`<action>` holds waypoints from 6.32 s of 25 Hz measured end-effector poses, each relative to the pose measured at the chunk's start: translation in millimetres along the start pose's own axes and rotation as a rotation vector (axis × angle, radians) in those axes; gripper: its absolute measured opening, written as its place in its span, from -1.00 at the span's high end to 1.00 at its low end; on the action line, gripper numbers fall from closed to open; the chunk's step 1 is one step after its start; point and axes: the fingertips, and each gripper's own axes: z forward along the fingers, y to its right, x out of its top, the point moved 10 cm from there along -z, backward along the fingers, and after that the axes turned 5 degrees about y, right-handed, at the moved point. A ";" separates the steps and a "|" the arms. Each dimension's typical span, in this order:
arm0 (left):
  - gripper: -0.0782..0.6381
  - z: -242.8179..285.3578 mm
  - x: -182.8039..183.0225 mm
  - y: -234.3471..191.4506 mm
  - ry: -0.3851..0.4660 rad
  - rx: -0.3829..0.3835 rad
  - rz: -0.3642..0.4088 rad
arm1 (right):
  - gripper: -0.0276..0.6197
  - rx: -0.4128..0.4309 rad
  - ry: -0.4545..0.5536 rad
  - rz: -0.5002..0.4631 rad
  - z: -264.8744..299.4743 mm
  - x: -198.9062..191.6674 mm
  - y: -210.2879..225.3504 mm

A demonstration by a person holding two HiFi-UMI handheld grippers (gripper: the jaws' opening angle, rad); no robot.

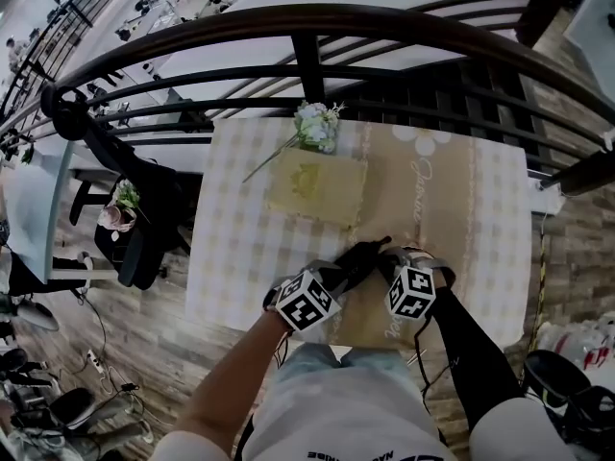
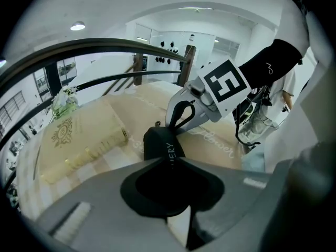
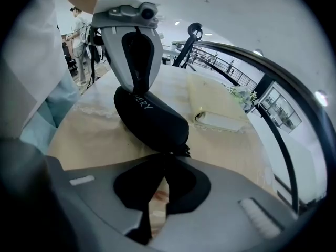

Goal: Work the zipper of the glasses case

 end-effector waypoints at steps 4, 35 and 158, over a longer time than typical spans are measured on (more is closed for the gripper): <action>0.64 1.0 -1.8 -1.6 0.009 -0.008 -0.016 | 0.82 0.010 -0.037 -0.107 -0.5 3.8 -5.9; 0.64 0.4 -3.5 -5.4 0.022 -0.041 -0.015 | 0.82 0.013 -0.030 -0.008 -0.8 23.6 -47.8; 0.78 47.5 51.7 0.1 -0.044 0.149 0.197 | 0.82 0.017 0.017 0.134 -34.3 -28.2 -59.4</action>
